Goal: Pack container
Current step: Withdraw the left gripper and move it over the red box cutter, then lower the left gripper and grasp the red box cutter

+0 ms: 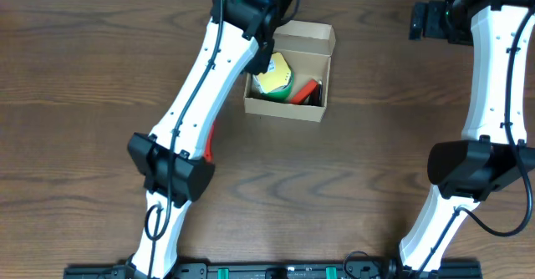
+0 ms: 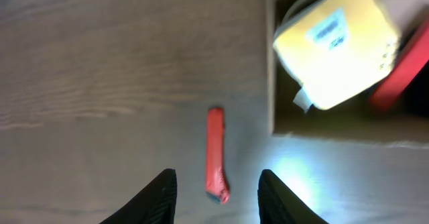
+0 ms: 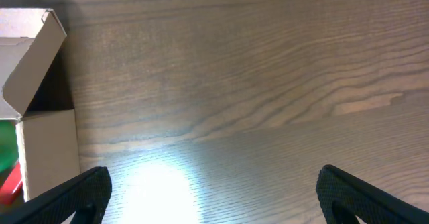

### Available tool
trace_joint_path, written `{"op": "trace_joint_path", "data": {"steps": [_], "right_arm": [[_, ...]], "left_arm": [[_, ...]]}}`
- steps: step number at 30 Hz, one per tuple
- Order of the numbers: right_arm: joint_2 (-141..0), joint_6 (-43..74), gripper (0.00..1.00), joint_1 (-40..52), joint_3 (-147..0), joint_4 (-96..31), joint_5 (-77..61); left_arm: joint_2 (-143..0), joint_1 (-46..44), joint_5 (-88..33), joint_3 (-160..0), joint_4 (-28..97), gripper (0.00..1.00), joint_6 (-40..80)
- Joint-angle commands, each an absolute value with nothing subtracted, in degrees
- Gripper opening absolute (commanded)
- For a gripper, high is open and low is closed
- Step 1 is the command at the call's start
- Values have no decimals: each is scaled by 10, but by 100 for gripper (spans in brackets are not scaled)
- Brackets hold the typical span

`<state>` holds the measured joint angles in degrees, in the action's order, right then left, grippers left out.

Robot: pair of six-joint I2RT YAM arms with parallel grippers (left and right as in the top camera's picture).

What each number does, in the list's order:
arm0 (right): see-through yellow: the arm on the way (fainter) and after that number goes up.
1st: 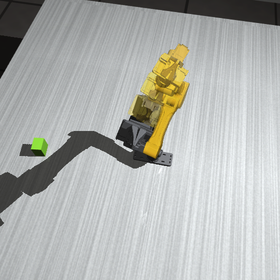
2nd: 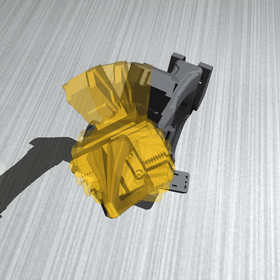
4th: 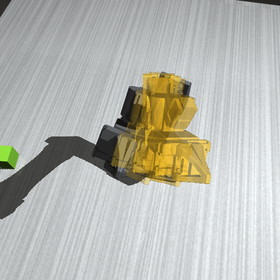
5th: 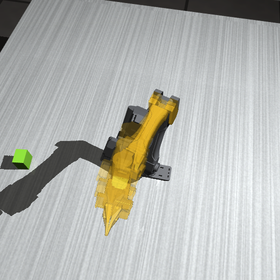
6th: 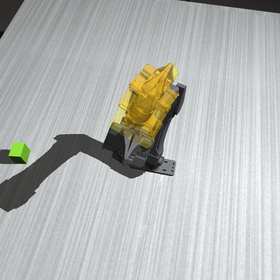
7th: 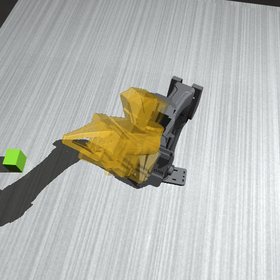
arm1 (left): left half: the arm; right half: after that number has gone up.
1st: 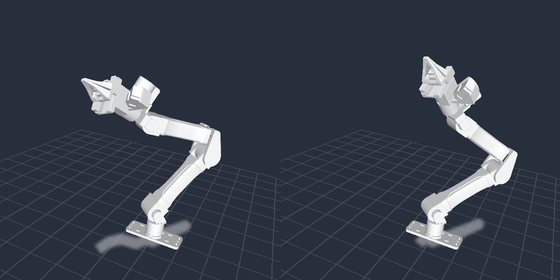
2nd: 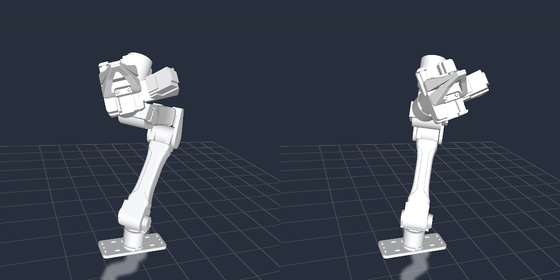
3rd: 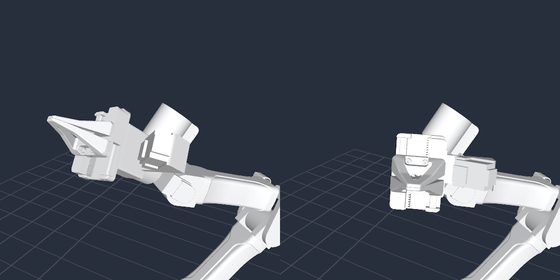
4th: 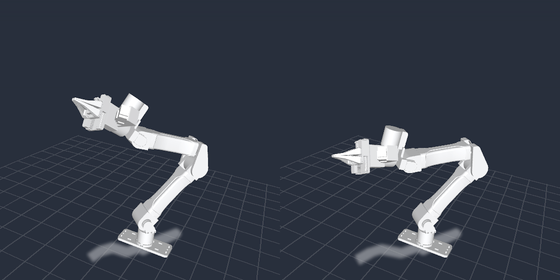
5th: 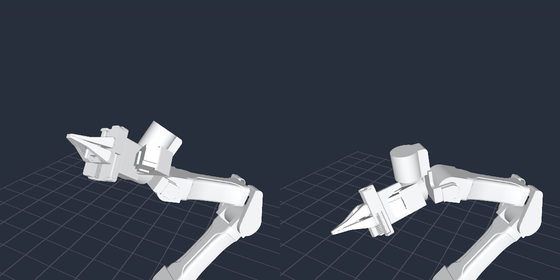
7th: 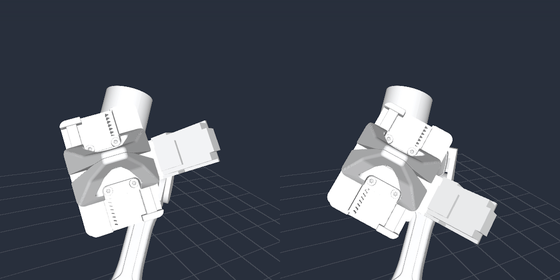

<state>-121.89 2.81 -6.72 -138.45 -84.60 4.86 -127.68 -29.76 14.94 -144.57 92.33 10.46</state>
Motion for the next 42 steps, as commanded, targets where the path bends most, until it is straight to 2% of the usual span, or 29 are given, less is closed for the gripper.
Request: {"op": "trace_joint_path", "data": {"steps": [1, 6, 9, 12, 15, 17, 27, 35, 38, 42], "right_arm": [[-1222, 34, 99, -66, -1385, -847, 49], [-1222, 34, 99, -66, -1385, -847, 49], [-1222, 34, 99, -66, -1385, -847, 49], [-1222, 34, 99, -66, -1385, -847, 49], [-1222, 34, 99, -66, -1385, -847, 49], [-1222, 34, 99, -66, -1385, -847, 49], [-1222, 34, 99, -66, -1385, -847, 49], [-1222, 34, 99, -66, -1385, -847, 49], [-1222, 34, 99, -66, -1385, -847, 49], [-1222, 34, 99, -66, -1385, -847, 49]], "left_arm": [[-1202, -280, 170, -1384, 968, 40, 93], [-1101, -237, 155, -1230, 952, 40, 105], [-1042, -214, 71, -1110, 858, 42, 69], [-1003, -194, 12, -976, 732, 49, 55], [-1008, -178, -14, -874, 638, 60, 40], [-1022, -171, -37, -828, 594, 63, 27], [-1101, -140, -79, -799, 566, 66, -53], [-1139, -120, -103, -776, 545, 66, -58], [-1148, -120, -101, -776, 535, 77, -58], [-1159, -120, -101, -776, 522, 78, -51]]}}
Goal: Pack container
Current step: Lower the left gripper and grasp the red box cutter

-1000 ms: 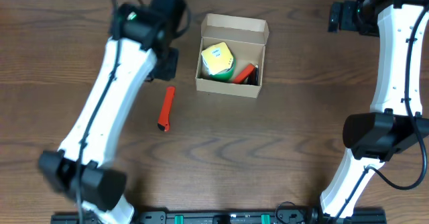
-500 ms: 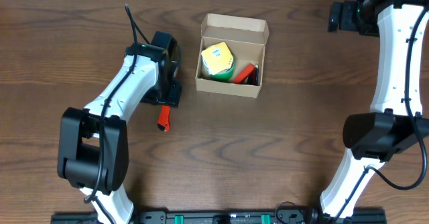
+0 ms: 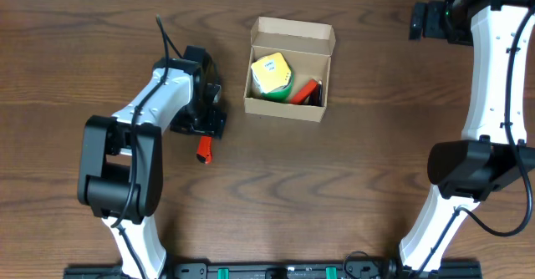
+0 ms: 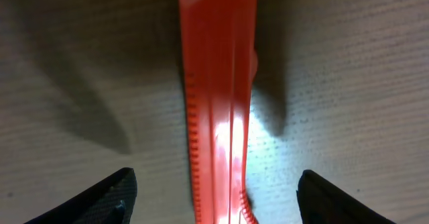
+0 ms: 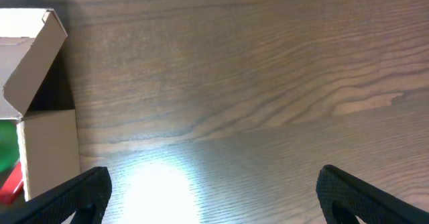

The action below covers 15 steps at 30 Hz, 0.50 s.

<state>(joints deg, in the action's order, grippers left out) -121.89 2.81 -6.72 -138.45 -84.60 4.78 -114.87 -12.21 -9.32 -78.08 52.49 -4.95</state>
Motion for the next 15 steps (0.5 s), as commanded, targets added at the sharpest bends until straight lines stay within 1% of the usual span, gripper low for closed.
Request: {"op": "trace_joint_path", "data": {"steps": [1, 10, 12, 15], "right_arm": [[-1222, 34, 99, -66, -1385, -847, 49], [-1222, 34, 99, -66, -1385, -847, 49], [-1222, 34, 99, -66, -1385, -847, 49], [-1222, 34, 99, -66, -1385, -847, 49]], "left_arm": [[-1162, -120, -101, -776, 520, 78, -50], [-1191, -120, -101, -776, 505, 78, -40], [-1203, -120, -101, -776, 505, 76, -40], [-1216, -120, -101, -776, 505, 70, -36]]}}
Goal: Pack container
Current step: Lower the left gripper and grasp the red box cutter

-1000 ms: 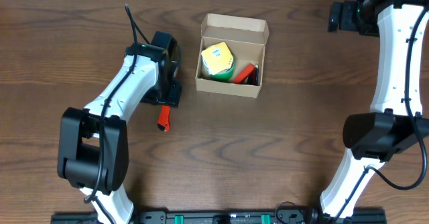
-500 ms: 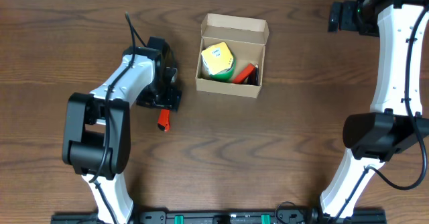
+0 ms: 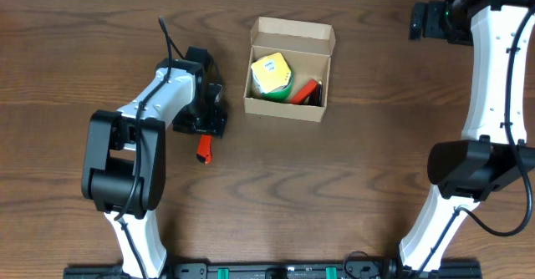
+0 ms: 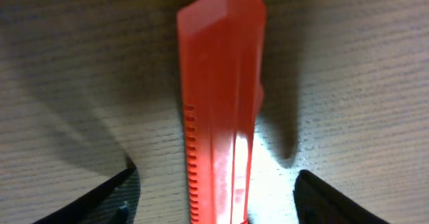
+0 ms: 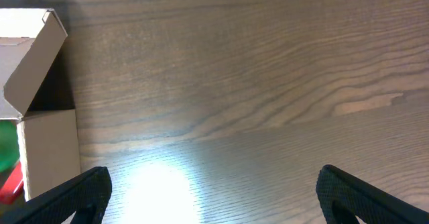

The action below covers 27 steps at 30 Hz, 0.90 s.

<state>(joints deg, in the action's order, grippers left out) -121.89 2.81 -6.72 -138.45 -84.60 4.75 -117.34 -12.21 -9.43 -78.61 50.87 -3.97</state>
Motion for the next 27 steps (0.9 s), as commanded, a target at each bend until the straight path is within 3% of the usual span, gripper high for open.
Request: {"op": "trace_joint_path", "data": {"steps": [1, 7, 9, 11, 13, 16, 20, 27], "right_arm": [[-1222, 34, 99, -66, -1385, -847, 49], [-1222, 34, 99, -66, -1385, -847, 49], [-1222, 34, 99, -66, -1385, -847, 49], [-1222, 34, 99, -66, -1385, -847, 49], [-1222, 34, 99, -66, -1385, -847, 49], [-1222, 34, 99, -66, -1385, -847, 49], [-1222, 34, 99, -66, -1385, -847, 49], [-1222, 34, 99, -66, -1385, -847, 49]], "left_arm": [[-1221, -120, -101, -776, 505, 67, -33], [-1228, -120, -101, -776, 500, 41, -25], [-1228, -120, -101, -776, 499, 39, -25], [-1228, -120, -100, -776, 499, 41, -25], [-1228, -120, -96, -776, 499, 54, -26], [-1230, -120, -84, -776, 500, 61, -26], [-1233, -120, -73, -776, 503, 60, -16], [-1234, -120, -54, -776, 502, 47, 9]]}}
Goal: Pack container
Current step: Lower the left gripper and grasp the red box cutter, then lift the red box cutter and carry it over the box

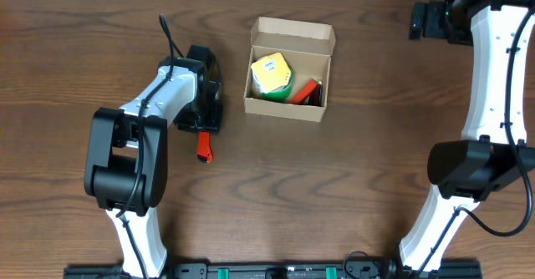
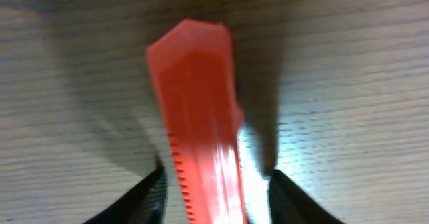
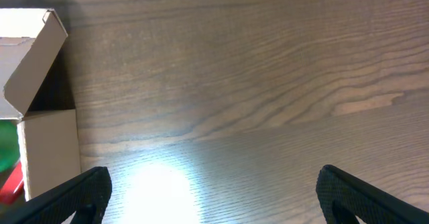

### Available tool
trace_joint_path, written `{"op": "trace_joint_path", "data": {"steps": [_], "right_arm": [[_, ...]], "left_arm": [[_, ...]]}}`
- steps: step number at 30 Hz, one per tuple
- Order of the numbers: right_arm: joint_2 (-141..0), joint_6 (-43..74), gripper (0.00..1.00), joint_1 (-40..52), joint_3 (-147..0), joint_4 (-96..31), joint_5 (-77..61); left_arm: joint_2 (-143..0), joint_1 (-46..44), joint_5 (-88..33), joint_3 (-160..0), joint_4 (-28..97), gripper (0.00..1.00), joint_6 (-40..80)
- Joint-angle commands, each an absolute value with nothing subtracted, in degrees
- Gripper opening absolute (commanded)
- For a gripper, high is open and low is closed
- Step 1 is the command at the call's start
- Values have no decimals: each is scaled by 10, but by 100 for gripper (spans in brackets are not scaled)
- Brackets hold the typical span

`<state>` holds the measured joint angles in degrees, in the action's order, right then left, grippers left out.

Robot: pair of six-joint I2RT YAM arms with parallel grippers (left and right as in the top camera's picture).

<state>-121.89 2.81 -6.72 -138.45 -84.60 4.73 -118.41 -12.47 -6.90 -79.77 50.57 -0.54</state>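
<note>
A red box cutter (image 2: 201, 123) lies on the wooden table (image 1: 351, 162), left of the open cardboard box (image 1: 284, 109). My left gripper (image 2: 216, 198) is down at the table with the cutter between its fingers. A thin gap shows on each side, so it is open. In the overhead view the left gripper (image 1: 202, 120) covers the cutter's far end, and the near end of the cutter (image 1: 203, 149) sticks out. The box holds a yellow item (image 1: 271, 72) and a red item (image 1: 306, 89). My right gripper (image 3: 211, 197) is wide open and empty above bare wood.
The right arm (image 1: 493, 70) stands along the table's right side, its wrist at the far right corner. The right wrist view catches the box's side wall (image 3: 47, 150) and a raised flap (image 3: 33, 49) at its left edge.
The left fingers have drawn in much closer to the cutter's sides, and the cutter now looks slightly tilted in the left wrist view. The right arm has not moved.
First my left gripper hovered by the box, high above the cutter on the table. Then it was low over the cutter with fingers wide apart on either side. It stayed there, and now the fingers stand close around the cutter.
</note>
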Motion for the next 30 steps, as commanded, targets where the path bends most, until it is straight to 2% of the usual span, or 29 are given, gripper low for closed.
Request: {"op": "trace_joint_path", "data": {"steps": [1, 3, 10, 12, 20, 30], "right_arm": [[-1222, 34, 99, -66, -1385, -847, 49], [-1222, 34, 99, -66, -1385, -847, 49], [-1222, 34, 99, -66, -1385, -847, 49], [-1222, 34, 99, -66, -1385, -847, 49], [-1222, 34, 99, -66, -1385, -847, 49], [-1222, 34, 99, -66, -1385, -847, 49]], "left_arm": [[-1234, -120, -54, -776, 503, 47, 9], [-1234, -120, -51, -776, 503, 44, 10], [-1234, -120, -41, -776, 508, 11, 20], [-1234, -120, -41, -776, 509, 6, 24], [-1225, -120, -73, -793, 531, 6, 40], [-1165, -120, -69, -935, 627, 6, 62]]}}
